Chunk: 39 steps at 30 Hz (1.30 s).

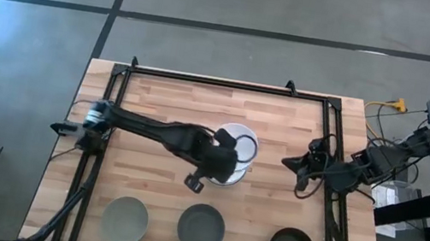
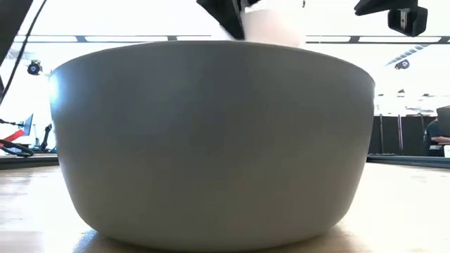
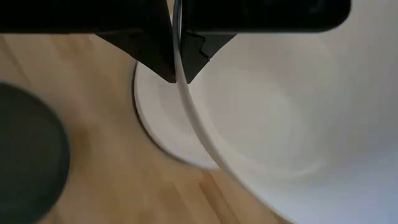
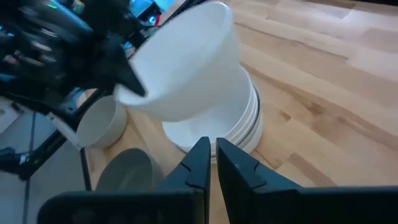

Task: Nest bowls inside each other
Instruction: Stack the white bowl on top of the white bowl

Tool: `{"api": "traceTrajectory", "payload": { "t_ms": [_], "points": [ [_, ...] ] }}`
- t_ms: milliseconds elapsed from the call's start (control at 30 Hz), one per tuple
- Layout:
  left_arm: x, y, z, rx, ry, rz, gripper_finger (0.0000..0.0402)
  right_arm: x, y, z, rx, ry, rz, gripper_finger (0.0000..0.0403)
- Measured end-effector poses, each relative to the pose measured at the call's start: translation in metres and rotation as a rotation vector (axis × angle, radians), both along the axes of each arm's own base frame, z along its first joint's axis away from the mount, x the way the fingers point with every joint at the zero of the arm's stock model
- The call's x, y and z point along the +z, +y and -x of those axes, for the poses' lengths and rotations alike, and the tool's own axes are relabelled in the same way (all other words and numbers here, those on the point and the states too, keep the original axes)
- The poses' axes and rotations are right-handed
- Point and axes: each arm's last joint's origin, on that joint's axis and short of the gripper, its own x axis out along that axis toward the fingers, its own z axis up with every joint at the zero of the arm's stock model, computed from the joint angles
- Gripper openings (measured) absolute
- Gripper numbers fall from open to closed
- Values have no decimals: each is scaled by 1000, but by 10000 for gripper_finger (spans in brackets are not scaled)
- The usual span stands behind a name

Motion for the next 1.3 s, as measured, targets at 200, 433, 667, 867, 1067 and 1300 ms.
{"api": "traceTrajectory", "payload": {
  "t_ms": [200,433,667,867,1067,1300],
  "points": [
    [-29,-3,-18,5,150,-30,0,2,0,4,53,1,-17,22],
    [-43,-5,-23,6,168,-33,0,2,0,5,92,12,-21,22],
    [-45,-5,-23,0,177,-15,0,2,1,5,100,14,-14,22],
    [-45,-6,-23,6,176,-4,0,2,1,5,101,15,-13,22],
    [-49,-8,-22,16,197,53,0,2,1,5,98,13,-19,22],
    [-50,-8,-22,51,198,69,16,2,1,5,105,15,-29,22]
  ]
}}
